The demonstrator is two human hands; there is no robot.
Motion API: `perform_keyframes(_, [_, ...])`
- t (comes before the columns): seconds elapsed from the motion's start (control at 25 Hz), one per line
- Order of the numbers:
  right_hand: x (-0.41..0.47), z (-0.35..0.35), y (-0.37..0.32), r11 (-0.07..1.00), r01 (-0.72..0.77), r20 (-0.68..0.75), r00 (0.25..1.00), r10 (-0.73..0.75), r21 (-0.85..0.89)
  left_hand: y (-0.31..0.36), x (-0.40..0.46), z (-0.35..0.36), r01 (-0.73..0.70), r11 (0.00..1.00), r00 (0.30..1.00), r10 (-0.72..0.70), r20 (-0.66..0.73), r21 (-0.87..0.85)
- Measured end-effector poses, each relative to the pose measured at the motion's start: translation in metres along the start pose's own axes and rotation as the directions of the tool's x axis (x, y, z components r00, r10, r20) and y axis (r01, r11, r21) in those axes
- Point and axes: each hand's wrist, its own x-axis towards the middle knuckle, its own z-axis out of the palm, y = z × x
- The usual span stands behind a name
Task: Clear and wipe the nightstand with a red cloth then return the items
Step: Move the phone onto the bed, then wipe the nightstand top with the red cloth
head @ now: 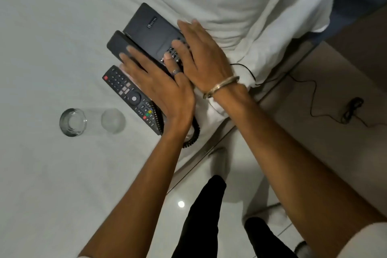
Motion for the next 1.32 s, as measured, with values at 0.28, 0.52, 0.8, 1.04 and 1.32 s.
perform_keyframes(0.28, [-0.182,-0.084,0.11,0.93,-0.26,-0.479,0.871,0.11,-0.259,0.026,-0.138,0.051,-0.641,0.767,0.699,0.571,0.429,0.023])
perform_keyframes(0.52, [-0.388,-0.179,0.199,0.636,-0.746,-0.703,0.56,0.438,-0.198,0.077,-0.326,0.122,-0.846,0.438,0.085,0.673,0.734,-0.303])
perform_keyframes(0.8, [-0.606,-0.262,0.25,0.285,-0.959,-0.879,0.13,0.46,0.007,0.118,-0.513,0.153,-0.828,0.14,-0.38,0.572,0.727,-0.543])
perform_keyframes(1.04, [-0.693,-0.298,0.316,0.061,-0.991,-0.728,-0.043,0.684,0.117,0.098,-0.553,0.185,-0.826,0.041,-0.49,0.438,0.753,-0.561])
perform_keyframes(1.32, [-0.654,-0.291,0.313,0.293,-0.953,-0.816,0.229,0.531,-0.077,0.059,-0.508,0.21,-0.869,0.09,-0.422,0.377,0.824,-0.486])
